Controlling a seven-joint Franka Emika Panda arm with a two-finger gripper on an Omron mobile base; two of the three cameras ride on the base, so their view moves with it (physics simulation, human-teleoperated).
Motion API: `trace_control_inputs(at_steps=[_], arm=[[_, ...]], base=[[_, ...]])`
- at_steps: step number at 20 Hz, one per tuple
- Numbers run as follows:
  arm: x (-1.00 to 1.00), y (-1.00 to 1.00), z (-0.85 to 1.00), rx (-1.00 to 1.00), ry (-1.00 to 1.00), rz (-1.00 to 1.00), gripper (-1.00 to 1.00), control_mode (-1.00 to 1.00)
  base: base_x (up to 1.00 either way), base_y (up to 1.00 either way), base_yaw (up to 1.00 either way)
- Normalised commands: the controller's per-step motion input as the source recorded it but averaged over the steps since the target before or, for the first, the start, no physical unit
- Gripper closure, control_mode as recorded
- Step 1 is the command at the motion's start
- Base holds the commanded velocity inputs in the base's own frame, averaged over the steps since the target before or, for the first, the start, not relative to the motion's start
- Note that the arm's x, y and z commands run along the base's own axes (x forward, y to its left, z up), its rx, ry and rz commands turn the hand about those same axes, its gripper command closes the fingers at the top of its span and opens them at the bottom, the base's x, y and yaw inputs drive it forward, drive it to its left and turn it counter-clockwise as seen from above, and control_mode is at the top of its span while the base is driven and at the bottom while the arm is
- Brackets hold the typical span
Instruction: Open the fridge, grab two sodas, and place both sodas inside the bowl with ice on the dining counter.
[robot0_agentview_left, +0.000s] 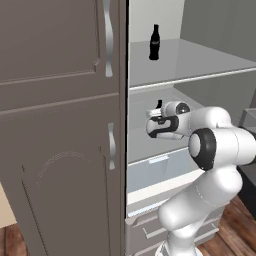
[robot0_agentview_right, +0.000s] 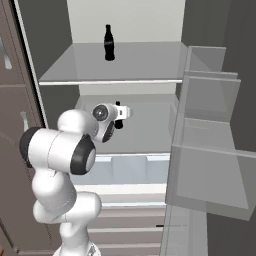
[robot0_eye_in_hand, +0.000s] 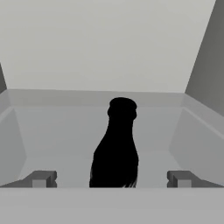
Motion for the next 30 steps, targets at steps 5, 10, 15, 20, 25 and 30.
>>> trace_control_inputs(at_steps=[5,10,15,20,25,30], arm=[[0.08,-0.04,-0.02,0.00,0.01,0.00,-1.00,-1.00],[0.11,-0.01,-0.03,0.00,0.02,0.00,-1.00,-1.00],[0.17,0.00,-0.07,0.00,0.03,0.00,-1.00,-1.00],[0.20,0.00,-0.04,0.00,0.04,0.00,-1.00,-1.00],[0.23,0.00,-0.02,0.00,0.04,0.00,1.00,-1.00],[0.16,0.00,-0.13,0.00,0.06,0.00,1.00,-1.00]], base=[[0.00,0.00,0.00],[0.00,0.00,0.00],[0.00,0.00,0.00],[0.00,0.00,0.00],[0.00,0.00,0.00],[0.00,0.00,0.00]])
